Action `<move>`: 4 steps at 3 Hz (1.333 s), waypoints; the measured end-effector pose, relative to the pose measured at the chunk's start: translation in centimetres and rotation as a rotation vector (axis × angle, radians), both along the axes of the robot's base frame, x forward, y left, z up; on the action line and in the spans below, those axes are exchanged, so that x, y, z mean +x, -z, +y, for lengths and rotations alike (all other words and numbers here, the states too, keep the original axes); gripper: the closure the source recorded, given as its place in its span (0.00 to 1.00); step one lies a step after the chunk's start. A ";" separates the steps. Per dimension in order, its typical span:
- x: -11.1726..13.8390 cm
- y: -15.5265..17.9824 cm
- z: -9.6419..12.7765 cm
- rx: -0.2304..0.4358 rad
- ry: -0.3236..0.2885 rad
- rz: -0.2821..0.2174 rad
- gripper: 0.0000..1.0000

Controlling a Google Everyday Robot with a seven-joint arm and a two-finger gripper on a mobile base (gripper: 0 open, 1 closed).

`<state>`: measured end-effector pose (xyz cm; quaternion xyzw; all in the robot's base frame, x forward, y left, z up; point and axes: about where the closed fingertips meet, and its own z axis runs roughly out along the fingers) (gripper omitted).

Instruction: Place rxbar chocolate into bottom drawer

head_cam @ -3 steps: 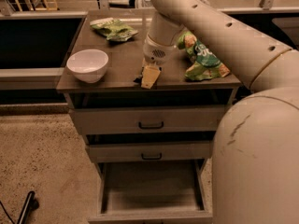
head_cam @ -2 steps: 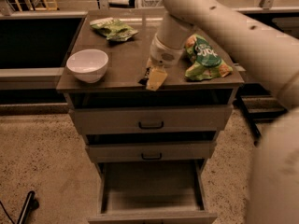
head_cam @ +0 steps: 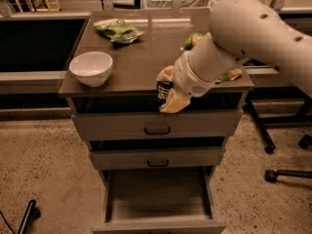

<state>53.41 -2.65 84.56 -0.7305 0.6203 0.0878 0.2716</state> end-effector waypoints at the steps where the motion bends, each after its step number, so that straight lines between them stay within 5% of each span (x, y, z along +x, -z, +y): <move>1: -1.0 1.7 -1.3 0.005 0.011 0.007 1.00; 2: -1.6 4.2 -0.9 0.129 0.000 0.012 1.00; 3: -2.8 8.7 -0.4 0.363 0.023 0.016 1.00; 4: -4.7 14.0 -5.1 0.564 0.106 -0.032 1.00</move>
Offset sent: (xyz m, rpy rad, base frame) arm -0.0157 -0.0405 -0.0635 0.3300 -0.0420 -0.0483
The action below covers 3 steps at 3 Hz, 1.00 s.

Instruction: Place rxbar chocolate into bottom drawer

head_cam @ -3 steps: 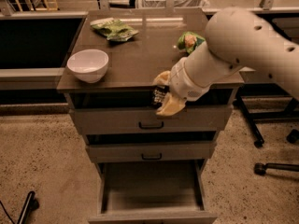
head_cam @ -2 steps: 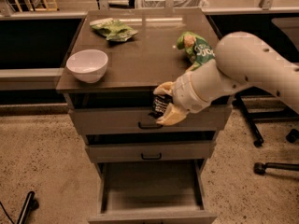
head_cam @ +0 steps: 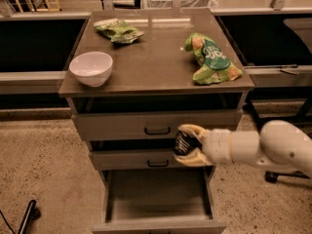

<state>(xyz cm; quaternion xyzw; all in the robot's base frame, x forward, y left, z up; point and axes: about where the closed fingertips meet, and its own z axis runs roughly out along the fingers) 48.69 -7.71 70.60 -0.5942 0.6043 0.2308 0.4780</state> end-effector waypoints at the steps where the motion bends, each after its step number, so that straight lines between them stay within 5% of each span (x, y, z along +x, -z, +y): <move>1: -0.7 3.7 -4.1 -0.092 0.087 0.009 1.00; 3: -0.2 6.6 -3.9 -0.025 0.066 0.031 1.00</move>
Offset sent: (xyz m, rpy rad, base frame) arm -0.0075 -0.0396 -0.0344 -0.0792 -0.0011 -0.0793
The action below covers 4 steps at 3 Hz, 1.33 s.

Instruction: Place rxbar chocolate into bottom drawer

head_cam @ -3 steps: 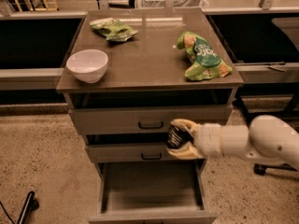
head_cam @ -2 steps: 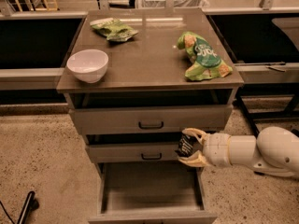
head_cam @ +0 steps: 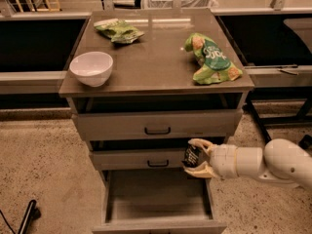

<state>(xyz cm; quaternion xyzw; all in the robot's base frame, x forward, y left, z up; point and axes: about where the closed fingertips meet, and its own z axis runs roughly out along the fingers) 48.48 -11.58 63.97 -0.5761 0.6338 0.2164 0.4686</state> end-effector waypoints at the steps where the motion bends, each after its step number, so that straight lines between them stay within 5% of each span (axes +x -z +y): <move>1: 0.6 5.6 -0.2 0.107 -0.050 -0.007 1.00; 2: 0.0 8.8 0.7 0.166 -0.056 0.026 1.00; 4: 0.9 11.1 0.6 0.145 -0.058 0.055 1.00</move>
Offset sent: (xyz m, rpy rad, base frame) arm 0.0057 -0.0017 -0.0482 0.0925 -0.0087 0.0443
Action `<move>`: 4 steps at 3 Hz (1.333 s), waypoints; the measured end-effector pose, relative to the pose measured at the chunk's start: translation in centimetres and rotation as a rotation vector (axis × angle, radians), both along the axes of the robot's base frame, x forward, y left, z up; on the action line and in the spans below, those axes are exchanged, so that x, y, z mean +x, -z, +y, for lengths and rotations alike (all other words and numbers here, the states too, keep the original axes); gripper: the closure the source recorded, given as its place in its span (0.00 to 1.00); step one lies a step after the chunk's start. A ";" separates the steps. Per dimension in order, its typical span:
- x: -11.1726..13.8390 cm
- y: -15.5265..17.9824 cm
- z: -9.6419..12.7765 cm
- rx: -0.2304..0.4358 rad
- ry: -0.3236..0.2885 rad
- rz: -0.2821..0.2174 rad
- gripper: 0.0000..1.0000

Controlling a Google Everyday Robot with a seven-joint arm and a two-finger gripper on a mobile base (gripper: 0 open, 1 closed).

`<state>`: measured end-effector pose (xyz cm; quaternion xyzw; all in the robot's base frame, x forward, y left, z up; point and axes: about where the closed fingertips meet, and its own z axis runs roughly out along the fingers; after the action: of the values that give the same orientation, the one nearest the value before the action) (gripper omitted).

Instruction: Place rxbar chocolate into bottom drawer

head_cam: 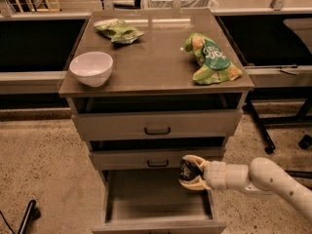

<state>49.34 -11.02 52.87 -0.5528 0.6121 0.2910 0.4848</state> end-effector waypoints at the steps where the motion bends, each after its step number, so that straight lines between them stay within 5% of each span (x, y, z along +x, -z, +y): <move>1: 1.4 5.2 0.2 0.010 -0.012 -0.010 1.00; 3: 1.8 19.3 1.0 -0.066 -0.105 0.021 1.00; 4: 1.5 22.8 1.2 -0.127 -0.145 0.055 1.00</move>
Offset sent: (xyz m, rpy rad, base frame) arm 0.0266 0.0145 -0.2178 -0.0102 0.0183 0.0938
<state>50.80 -9.78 30.05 -0.6170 0.6008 0.3010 0.4096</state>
